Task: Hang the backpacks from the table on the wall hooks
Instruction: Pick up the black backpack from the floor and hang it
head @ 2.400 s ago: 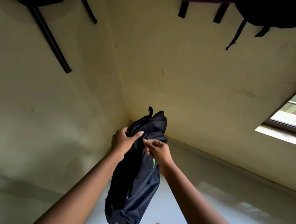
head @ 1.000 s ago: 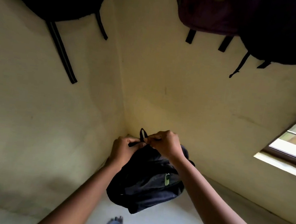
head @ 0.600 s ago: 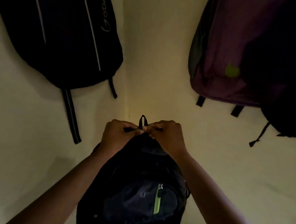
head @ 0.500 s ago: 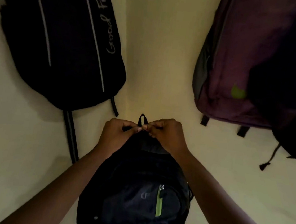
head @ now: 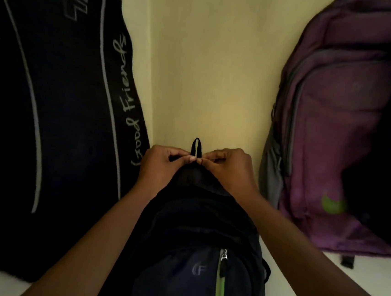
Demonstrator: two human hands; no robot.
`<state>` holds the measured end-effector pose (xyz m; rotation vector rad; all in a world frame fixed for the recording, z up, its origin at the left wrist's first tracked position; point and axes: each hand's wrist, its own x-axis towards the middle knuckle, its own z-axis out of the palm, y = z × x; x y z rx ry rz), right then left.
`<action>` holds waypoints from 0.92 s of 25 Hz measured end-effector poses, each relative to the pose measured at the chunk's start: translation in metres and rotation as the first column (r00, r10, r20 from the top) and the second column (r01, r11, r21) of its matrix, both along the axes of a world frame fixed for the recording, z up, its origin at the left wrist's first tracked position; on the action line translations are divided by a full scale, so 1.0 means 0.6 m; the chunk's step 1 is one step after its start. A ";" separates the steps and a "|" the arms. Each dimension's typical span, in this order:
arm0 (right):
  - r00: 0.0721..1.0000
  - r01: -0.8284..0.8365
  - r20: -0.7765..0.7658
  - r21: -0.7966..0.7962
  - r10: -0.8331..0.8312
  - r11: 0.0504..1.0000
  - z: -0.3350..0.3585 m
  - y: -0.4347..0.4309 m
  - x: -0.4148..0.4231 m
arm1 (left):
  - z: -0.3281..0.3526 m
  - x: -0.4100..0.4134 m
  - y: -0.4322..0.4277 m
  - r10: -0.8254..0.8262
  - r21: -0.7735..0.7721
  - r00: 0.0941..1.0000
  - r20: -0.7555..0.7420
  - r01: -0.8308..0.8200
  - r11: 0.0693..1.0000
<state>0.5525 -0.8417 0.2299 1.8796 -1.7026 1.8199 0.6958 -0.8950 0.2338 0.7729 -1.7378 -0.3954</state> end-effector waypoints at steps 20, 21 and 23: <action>0.951 0.287 0.000 -0.371 -0.309 0.883 0.393 -0.222 -0.118 | 0.434 -0.153 -0.240 0.054 -0.415 0.994 0.090 -0.012 0.910; 0.948 0.291 -0.003 -0.392 -0.317 0.873 0.409 -0.222 -0.120 | 0.453 -0.156 -0.239 0.037 -0.408 0.997 0.072 -0.004 0.913; 0.945 0.303 0.017 -0.422 -0.326 0.855 0.442 -0.218 -0.126 | 0.492 -0.161 -0.231 -0.028 -0.360 0.998 0.053 0.046 0.932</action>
